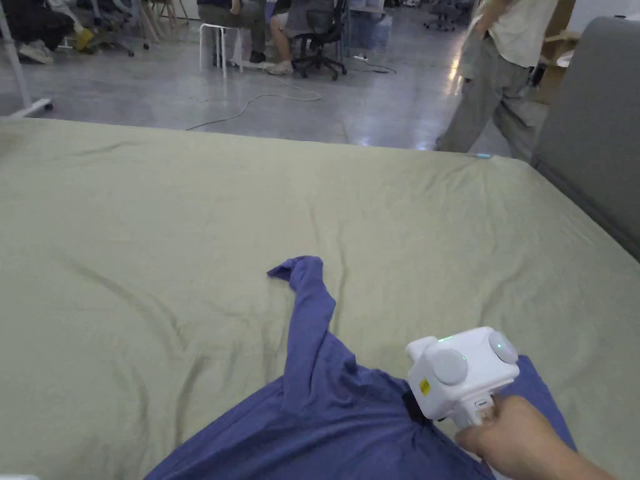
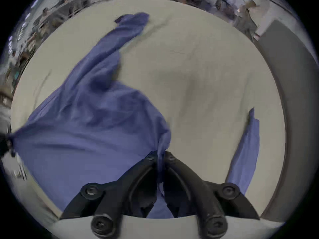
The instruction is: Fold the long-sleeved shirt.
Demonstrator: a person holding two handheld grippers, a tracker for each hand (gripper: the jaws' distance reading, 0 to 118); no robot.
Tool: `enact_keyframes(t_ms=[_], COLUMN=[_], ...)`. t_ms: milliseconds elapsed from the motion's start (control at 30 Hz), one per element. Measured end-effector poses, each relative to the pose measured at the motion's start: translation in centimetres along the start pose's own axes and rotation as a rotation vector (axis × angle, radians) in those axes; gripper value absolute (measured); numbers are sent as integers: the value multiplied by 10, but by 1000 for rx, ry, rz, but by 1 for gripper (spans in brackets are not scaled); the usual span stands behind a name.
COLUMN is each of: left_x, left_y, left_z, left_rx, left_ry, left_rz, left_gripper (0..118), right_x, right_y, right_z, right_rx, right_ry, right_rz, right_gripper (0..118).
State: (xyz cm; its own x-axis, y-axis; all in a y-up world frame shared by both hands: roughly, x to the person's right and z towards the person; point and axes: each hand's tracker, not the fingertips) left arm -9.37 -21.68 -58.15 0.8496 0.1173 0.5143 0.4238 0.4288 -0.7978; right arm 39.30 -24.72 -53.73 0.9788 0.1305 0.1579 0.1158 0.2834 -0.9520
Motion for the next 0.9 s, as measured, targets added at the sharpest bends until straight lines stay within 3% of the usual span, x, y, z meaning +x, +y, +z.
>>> enact_keyframes(t_ms=[100, 200, 333, 433, 533, 633, 900], left_x=[2, 4, 10, 21, 40, 61, 102], left_y=[-2, -2, 13, 44, 86, 137, 311], left_z=[8, 26, 56, 72, 95, 131, 232], left_rx=[17, 54, 120, 179, 226, 298, 475], left_ry=[-3, -19, -47, -28, -76, -118, -83], left_rz=[13, 34, 51, -13, -39, -85, -219], left_gripper=[7, 7, 7, 7, 7, 7, 7], right_x=[-2, 13, 32, 47, 63, 71, 113], right_y=[-32, -65, -110, -127, -129, -118, -10], right_z=[50, 119, 225, 288, 344, 398, 516], right_rx=[130, 257, 429, 499, 568, 636, 756], right_ry=[-7, 78, 69, 15, -28, -150, -349], right_rz=[15, -45, -60, -46, -90, -71, -46], right_gripper=[1, 1, 1, 1, 1, 1, 1])
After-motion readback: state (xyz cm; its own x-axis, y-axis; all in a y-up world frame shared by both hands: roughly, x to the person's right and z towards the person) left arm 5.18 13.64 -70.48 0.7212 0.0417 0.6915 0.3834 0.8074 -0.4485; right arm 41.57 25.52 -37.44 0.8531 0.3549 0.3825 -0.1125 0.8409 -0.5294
